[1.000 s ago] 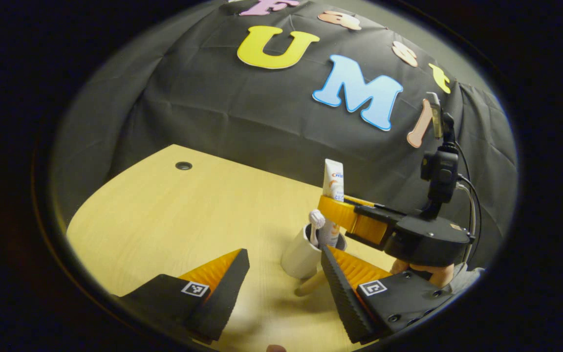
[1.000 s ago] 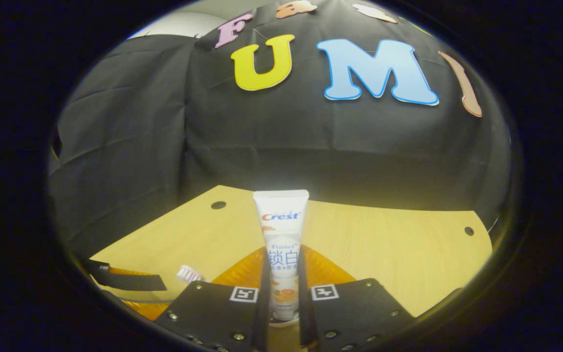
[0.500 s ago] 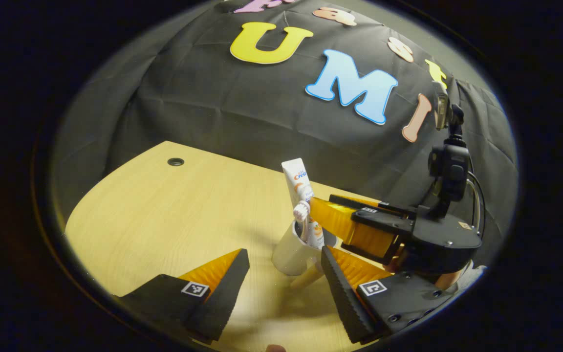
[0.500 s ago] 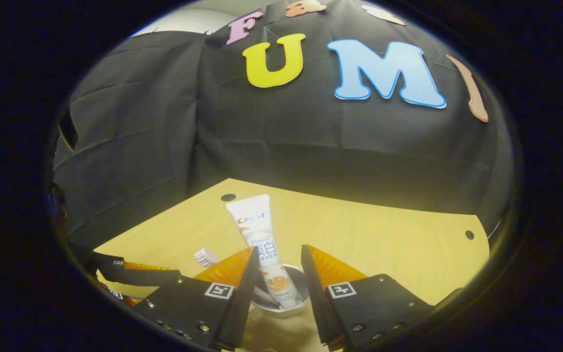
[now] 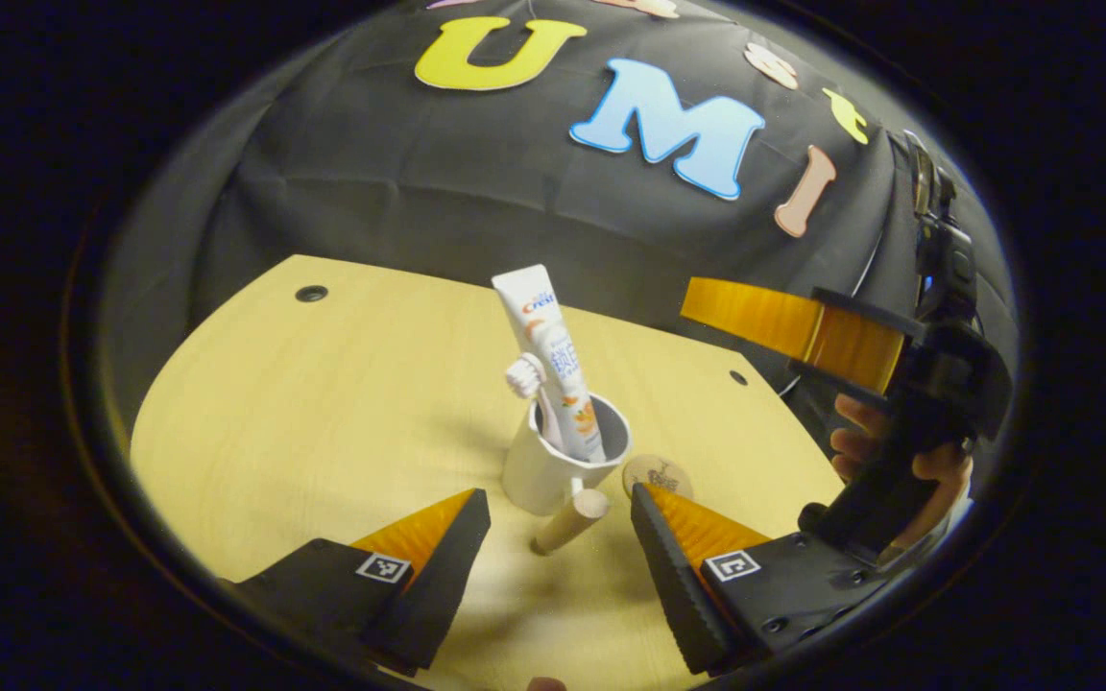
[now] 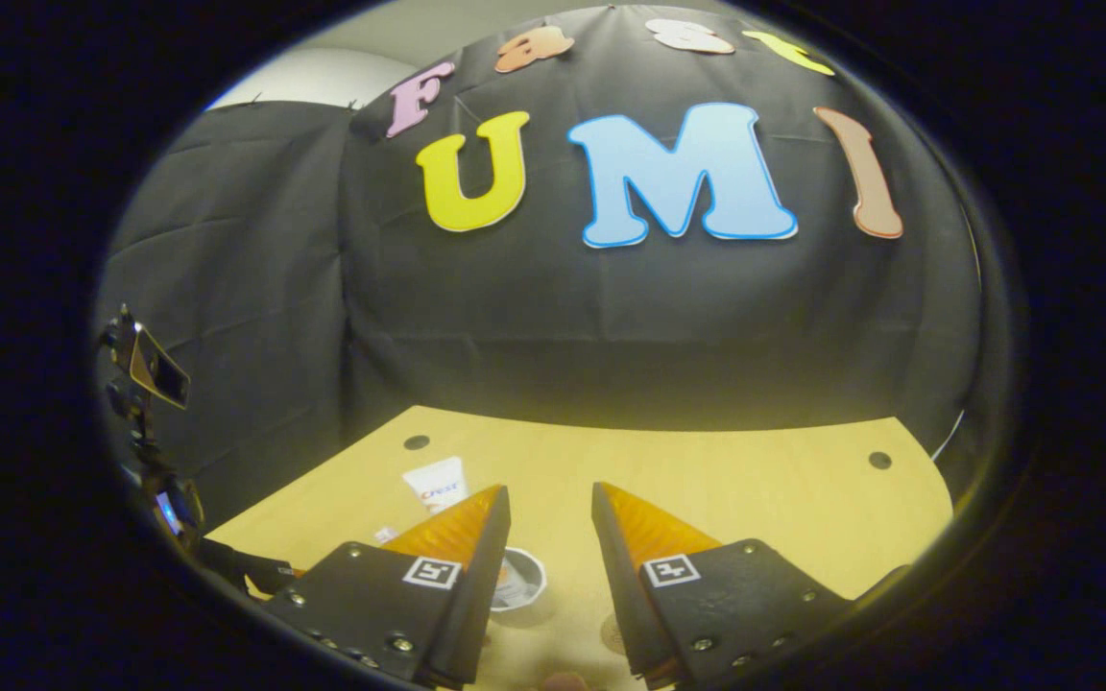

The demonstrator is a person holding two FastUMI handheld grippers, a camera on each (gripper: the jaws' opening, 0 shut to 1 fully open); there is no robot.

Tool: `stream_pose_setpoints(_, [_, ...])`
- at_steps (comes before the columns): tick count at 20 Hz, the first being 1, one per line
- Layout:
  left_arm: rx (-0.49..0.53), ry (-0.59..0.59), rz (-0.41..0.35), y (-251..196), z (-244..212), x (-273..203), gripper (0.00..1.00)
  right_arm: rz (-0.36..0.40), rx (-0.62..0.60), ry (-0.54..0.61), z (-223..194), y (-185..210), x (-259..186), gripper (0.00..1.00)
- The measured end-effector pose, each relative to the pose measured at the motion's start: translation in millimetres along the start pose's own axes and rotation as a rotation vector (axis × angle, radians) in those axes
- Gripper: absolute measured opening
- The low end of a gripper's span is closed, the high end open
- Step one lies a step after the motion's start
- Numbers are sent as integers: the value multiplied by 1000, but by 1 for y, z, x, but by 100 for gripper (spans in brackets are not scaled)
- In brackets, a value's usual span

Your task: Put the toothbrush and toothpaste on the desktop into the cup, then pick up the cup and place it on the coaster on the desktop.

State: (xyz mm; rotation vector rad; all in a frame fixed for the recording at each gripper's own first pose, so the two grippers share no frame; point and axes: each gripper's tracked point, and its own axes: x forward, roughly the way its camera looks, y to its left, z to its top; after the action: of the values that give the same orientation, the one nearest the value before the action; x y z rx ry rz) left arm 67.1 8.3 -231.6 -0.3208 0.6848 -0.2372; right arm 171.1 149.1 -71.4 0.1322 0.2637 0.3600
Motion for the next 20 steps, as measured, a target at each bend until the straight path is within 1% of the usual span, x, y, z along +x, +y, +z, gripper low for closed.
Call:
stream_pose_setpoints(1, [-1,34,-7,-3,-4,4,95,-9,7,6,0,-5,-2,54])
stream_pose_setpoints(3, [3,101,-5,-6,-15,11,96,-28,7,22,-1,-16,-7,54])
stream_pose_setpoints(4, [12,137,10,-4,-17,19,99,-42,3,31,-3,-22,-10,55])
stream_pose_setpoints(5, [23,172,23,-2,-20,25,99,-54,-3,40,-5,-27,-12,55])
stream_pose_setpoints(6, [32,209,40,2,-24,32,96,-64,-7,48,-6,-31,-16,54])
stream_pose_setpoints(7, [37,242,49,4,-26,36,99,-72,-9,54,-6,-36,-19,54])
stream_pose_setpoints(9, [45,309,71,9,-33,44,95,-84,-6,65,-7,-44,-25,55])
stream_pose_setpoints(11, [60,363,87,13,-39,53,95,-96,5,72,-8,-51,-28,55])
stream_pose_setpoints(12, [67,387,91,13,-41,61,97,-104,8,79,-10,-55,-30,55])
stream_pose_setpoints(13, [77,411,97,14,-42,65,94,-115,12,86,-11,-60,-31,55])
stream_pose_setpoints(14, [89,434,104,17,-44,70,96,-122,19,92,-14,-64,-32,54])
stream_pose_setpoints(15, [103,452,114,20,-46,76,94,-126,27,98,-16,-66,-33,54])
stream_pose_setpoints(16, [110,471,121,24,-46,78,96,-132,33,103,-17,-69,-34,54])
stream_pose_setpoints(19, [133,505,141,30,-44,82,74,-147,32,113,-20,-78,-37,54])
stream_pose_setpoints(20, [141,511,149,32,-47,87,73,-149,32,117,-22,-80,-38,54])
